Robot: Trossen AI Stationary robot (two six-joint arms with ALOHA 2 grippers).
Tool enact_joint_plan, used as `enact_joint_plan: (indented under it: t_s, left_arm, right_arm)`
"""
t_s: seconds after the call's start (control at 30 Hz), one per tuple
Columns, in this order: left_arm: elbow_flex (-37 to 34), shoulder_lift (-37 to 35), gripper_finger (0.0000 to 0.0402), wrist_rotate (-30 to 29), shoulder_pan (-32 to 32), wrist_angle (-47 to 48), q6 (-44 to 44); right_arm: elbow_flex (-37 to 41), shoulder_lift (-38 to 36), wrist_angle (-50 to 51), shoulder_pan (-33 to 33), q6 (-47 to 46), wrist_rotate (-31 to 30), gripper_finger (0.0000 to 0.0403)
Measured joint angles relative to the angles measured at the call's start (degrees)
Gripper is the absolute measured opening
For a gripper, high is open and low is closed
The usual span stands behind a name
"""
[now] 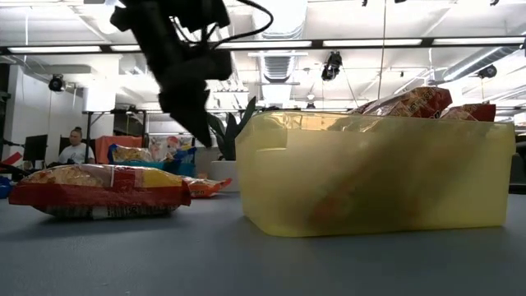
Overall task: Sort Maruchan noodles
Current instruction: Put the orange bag into the black bin
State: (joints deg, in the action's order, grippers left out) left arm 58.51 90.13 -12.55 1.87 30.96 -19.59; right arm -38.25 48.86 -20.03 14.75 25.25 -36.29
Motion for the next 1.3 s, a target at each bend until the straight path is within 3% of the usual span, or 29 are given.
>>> enact_joint_plan:
  t_s: [0.1,0.27,0.37,0.9,1.07,1.17,1.3]
  left_arm:
    - [-2.0,-1.5,0.0036,-2.6,-1.2,2.2,2.5]
    - [-8.5,-3.0,0.0036,-18.4,-3.3,0.9,1.5]
    - [-11.9,-2.9,0.0036,-19.5,-3.9,-3.8,-0.8]
    - [-14.5,1.3,0.0036,-11.9,-3.7,-14.9,-10.5]
    - [-13.8,2.0,0.0036,-0.5,-2.8,-22.4,-13.5]
    - [-12.3,1.4,0.0036,5.3,-1.1,-26.8,-9.8]
    - [-9.8,0.1,0.0036,5.5,0.8,-24.3,-2.4]
  right_arm:
    - [-0.1,0.0,1.4,-0.4,-2.0,2.5,0.0068]
    - [-0.1,0.3,2.2,-0.5,-4.2,3.5,0.0068]
    - [0.0,0.5,2.8,-0.5,-4.8,3.5,0.0068]
    - [-1.1,1.1,3.3,-0.6,-3.6,3.5,0.0068]
    - [-1.3,1.1,3.3,-0.5,-2.1,3.5,0.0068]
    - [-1.4,1.1,3.2,-0.5,-1.2,3.5,0.0068]
    - [-1.4,1.1,3.2,-0.5,-2.4,3.5,0.0068]
